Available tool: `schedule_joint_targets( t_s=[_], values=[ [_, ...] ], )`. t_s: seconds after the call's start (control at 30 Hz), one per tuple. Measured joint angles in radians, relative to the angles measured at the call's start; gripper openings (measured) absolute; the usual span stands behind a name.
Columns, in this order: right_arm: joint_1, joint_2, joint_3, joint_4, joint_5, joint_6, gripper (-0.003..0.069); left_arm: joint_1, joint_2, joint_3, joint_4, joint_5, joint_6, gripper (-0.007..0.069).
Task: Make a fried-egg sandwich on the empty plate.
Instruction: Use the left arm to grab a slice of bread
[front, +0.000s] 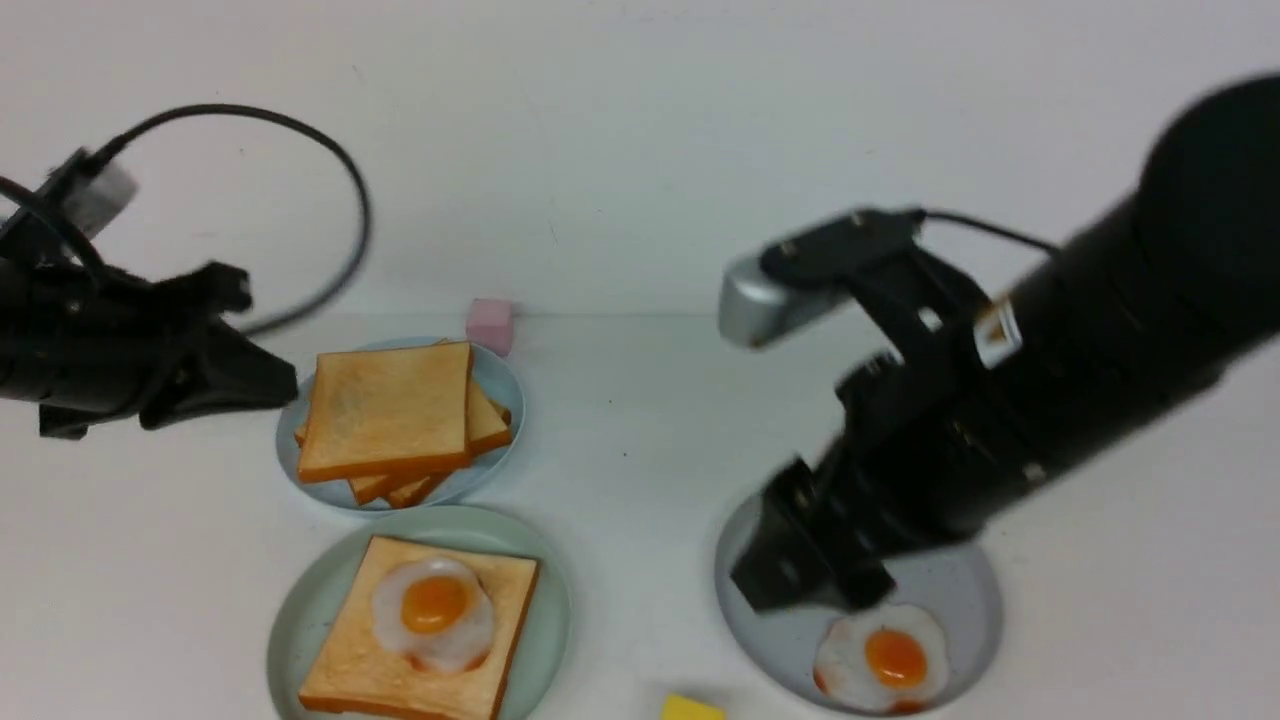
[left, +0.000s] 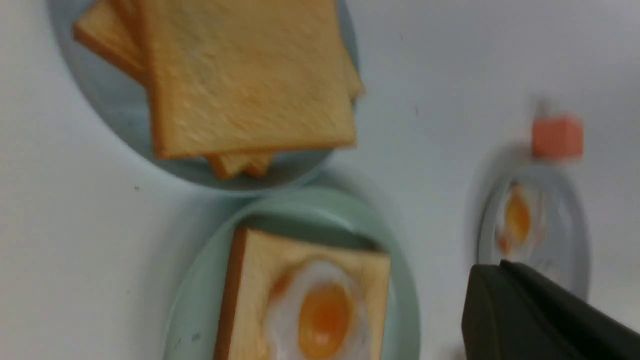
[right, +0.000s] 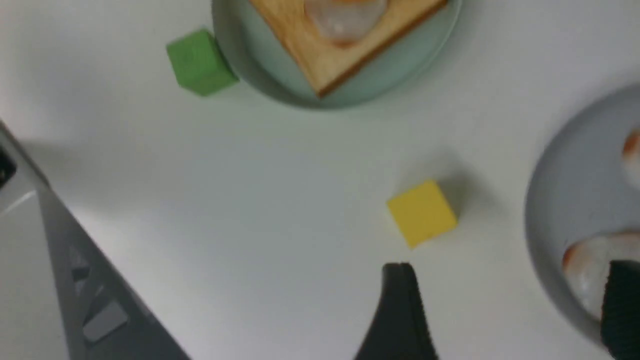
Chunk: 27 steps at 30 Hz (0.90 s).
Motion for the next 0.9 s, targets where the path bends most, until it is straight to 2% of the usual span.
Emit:
schedule_joint_targets(
  t_s=[0.13,0.3,0.47,0.5,0.53,0.6,0.73,0.9],
  values=[
    [0.0,-0.039,0.054,0.009,-0.011,-0.001,0.0521,0.056,0.121,-0.012,-0.078,-0.1,0.047,0.0],
    [0.0,-0.06,0.059,0.012,-0.023,-0.001,0.0521,0.06,0.234,-0.065,-0.08,-0.138,0.138,0.009],
    [0.0,-0.063,0.059,0.012,-0.025,-0.001,0.0521,0.06,0.313,-0.13,-0.079,-0.13,0.154,0.0272],
    [0.0,-0.063,0.059,0.012,-0.031,-0.001,0.0521,0.06,0.332,-0.145,-0.079,-0.113,0.163,0.034],
    [0.0,-0.063,0.059,0.012,-0.032,-0.001,0.0521,0.06,0.335,-0.147,-0.08,-0.111,0.168,0.0348],
    [0.0,-0.063,0.06,0.012,-0.043,-0.001,0.0521,0.06,0.364,-0.155,-0.098,-0.075,0.216,0.0432],
    [0.0,-0.063,0.06,0.012,-0.051,-0.001,0.0521,0.06,0.418,-0.155,-0.138,-0.014,0.319,0.0477],
    [0.0,-0.063,0.06,0.005,-0.053,-0.002,0.0519,0.06,0.478,-0.155,-0.201,0.036,0.422,0.0469]
  ],
)
